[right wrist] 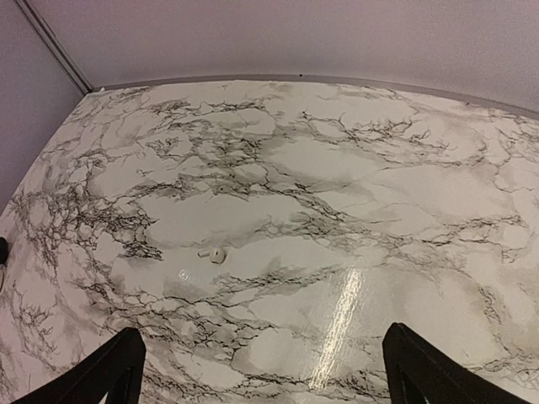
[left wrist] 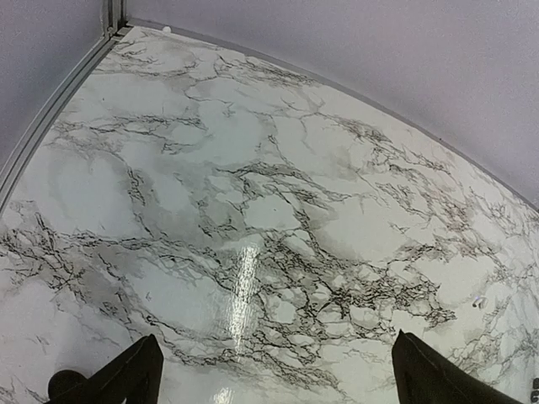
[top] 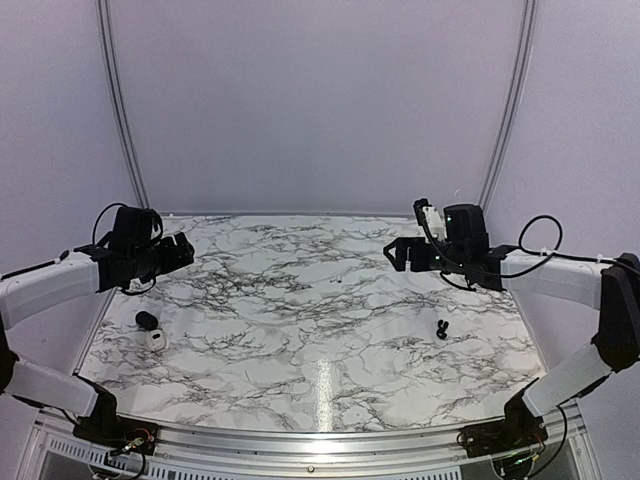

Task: Insert the wireless bluetooth earbuds into the charging case
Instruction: Pick up the charging case from the center of the board.

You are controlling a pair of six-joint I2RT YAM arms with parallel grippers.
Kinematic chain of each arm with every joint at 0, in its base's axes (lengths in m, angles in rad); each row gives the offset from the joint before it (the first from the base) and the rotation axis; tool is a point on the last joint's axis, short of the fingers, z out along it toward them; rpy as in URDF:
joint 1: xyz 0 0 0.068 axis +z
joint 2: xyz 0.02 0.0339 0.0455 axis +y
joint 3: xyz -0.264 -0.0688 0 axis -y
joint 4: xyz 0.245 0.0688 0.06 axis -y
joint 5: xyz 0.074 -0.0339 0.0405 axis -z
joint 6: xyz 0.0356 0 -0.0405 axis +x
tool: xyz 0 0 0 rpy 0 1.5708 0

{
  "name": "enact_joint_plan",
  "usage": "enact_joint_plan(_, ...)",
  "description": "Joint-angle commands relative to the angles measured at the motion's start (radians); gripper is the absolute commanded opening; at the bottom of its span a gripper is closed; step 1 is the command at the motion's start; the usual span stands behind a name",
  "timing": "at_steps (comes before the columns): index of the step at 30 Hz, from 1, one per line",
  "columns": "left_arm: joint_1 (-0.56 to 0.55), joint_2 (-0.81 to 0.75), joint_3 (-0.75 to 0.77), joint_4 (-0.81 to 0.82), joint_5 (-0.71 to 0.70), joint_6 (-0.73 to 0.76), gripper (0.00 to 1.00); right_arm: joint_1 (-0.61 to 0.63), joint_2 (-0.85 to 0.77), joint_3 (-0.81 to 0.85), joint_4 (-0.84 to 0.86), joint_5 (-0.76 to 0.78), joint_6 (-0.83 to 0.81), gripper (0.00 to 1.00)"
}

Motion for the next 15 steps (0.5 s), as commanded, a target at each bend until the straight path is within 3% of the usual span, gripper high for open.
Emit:
enact_joint_plan(1,-0.001,-0.032,0.013,-0.067,-0.085,-0.038,0.99,0.009,-0.007,0.03,0.035,-0.011,-0.006,0.99)
enact_joint_plan(15,0.213,-0.179,-0.067,-0.444,-0.151,-0.222,0.99,0.009,0.05,0.065,0.059,-0.154,-0.015,0.98)
